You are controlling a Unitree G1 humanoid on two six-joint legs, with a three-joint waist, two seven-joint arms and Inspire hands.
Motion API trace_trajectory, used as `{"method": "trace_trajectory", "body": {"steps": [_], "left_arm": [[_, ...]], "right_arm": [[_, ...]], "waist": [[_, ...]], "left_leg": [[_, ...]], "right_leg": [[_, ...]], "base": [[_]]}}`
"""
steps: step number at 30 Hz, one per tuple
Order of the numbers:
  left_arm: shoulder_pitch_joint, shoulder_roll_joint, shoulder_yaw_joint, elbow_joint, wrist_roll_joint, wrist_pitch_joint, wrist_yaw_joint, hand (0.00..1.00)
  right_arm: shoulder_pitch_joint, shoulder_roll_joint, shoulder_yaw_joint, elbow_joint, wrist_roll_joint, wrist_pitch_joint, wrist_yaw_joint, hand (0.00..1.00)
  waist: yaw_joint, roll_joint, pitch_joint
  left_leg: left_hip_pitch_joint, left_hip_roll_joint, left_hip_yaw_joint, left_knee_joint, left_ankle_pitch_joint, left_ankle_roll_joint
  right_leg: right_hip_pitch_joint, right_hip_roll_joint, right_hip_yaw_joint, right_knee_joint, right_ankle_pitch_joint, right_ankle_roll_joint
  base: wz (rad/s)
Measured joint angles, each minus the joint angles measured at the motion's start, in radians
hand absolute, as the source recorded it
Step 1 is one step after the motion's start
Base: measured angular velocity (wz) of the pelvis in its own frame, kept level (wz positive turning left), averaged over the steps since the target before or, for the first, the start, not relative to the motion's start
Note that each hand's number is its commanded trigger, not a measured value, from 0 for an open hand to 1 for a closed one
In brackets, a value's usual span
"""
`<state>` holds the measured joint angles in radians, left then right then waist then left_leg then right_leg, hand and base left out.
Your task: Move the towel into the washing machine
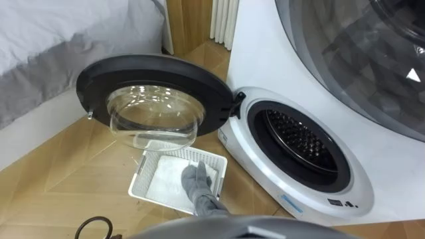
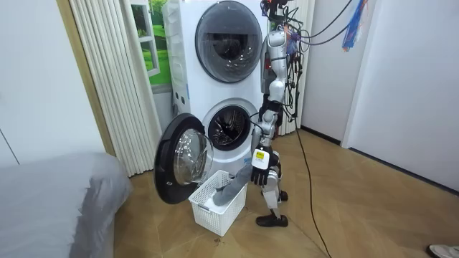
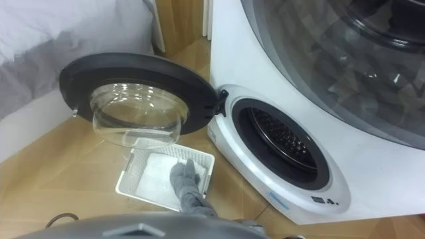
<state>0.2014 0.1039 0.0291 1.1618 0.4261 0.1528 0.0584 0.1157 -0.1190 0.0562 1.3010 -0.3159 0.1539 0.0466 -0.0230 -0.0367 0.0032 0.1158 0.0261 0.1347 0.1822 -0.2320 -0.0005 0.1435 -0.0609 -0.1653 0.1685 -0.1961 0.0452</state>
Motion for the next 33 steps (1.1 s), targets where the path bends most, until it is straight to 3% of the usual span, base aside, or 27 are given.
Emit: {"method": "trace_trajectory", "body": {"steps": [11, 16, 20, 22, 24, 27, 29, 33], "left_arm": [[-0.008, 0.0, -0.006, -0.001, 0.003, -0.001, 0.005, 0.0], [-0.017, 0.0, -0.006, -0.004, 0.04, -0.011, 0.022, 0.0], [-0.047, 0.005, -0.014, -0.005, 0.054, -0.015, 0.04, 0.0], [-0.063, 0.01, -0.014, -0.006, 0.064, -0.038, 0.067, 0.0], [-0.092, 0.015, -0.013, -0.005, 0.066, -0.07, 0.103, 0.0], [-0.139, 0.015, -0.014, -0.013, 0.065, -0.102, 0.132, 0.0], [-0.19, 0.014, -0.019, -0.003, 0.056, -0.16, 0.164, 0.0], [-0.268, 0.005, -0.088, 0.022, 0.06, -0.217, 0.204, 0.0]], "right_arm": [[-0.021, 0.0, 0.0, 0.026, 0.006, 0.0, -0.001, 0.0], [-0.029, -0.001, 0.0, 0.026, 0.015, -0.004, -0.007, 0.0], [-0.045, -0.005, 0.002, 0.025, 0.042, -0.016, -0.022, 0.0], [-0.053, -0.009, 0.002, 0.025, 0.047, -0.026, -0.023, 0.0], [-0.06, -0.012, 0.003, 0.024, 0.069, -0.04, -0.033, 0.0], [-0.065, -0.014, 0.002, 0.024, 0.089, -0.059, -0.052, 0.0], [-0.084, -0.019, 0.004, 0.025, 0.093, -0.074, -0.066, 0.0], [-0.14, -0.037, 0.011, 0.057, 0.118, -0.124, -0.106, 0.0]], "waist": [[0.0, -0.001, 0.0031], [0.001, 0.005, -0.0023], [0.002, 0.002, 0.0015], [0.003, -0.001, 0.0006], [0.001, 0.002, 0.0094], [0.002, 0.004, 0.0092], [0.003, 0.011, 0.0118], [0.001, 0.02, 0.0164]], "left_leg": [[-0.005, 0.0, 0.0, 0.0, 0.0, 0.0], [-0.031, 0.0, -0.006, 0.014, 0.0, 0.0], [-0.057, 0.0, -0.005, 0.024, 0.0, 0.0], [-0.083, 0.0, -0.005, 0.029, 0.001, 0.001], [-0.12, 0.0, -0.009, 0.044, 0.002, 0.003], [-0.163, 0.0, -0.01, 0.057, 0.004, 0.006], [-0.208, -0.001, -0.007, 0.06, 0.013, 0.008], [-0.266, -0.001, 0.01, 0.06, 0.025, 0.011]], "right_leg": [[-0.003, 0.0, 0.001, 0.001, 0.0, 0.0], [-0.019, 0.0, 0.001, 0.001, 0.0, 0.0], [-0.041, 0.0, 0.0, 0.004, 0.001, -0.002], [-0.065, 0.0, 0.0, 0.007, 0.003, -0.006], [-0.098, -0.001, -0.001, 0.017, 0.005, -0.007], [-0.137, -0.002, -0.003, 0.021, 0.007, -0.011], [-0.19, -0.006, -0.005, 0.035, 0.01, -0.014], [-0.277, -0.01, 0.011, 0.066, 0.011, -0.015]], "base": [[0.0], [0.03], [0.0], [0.0], [0.02], [0.02], [-0.02], [-0.13]]}}
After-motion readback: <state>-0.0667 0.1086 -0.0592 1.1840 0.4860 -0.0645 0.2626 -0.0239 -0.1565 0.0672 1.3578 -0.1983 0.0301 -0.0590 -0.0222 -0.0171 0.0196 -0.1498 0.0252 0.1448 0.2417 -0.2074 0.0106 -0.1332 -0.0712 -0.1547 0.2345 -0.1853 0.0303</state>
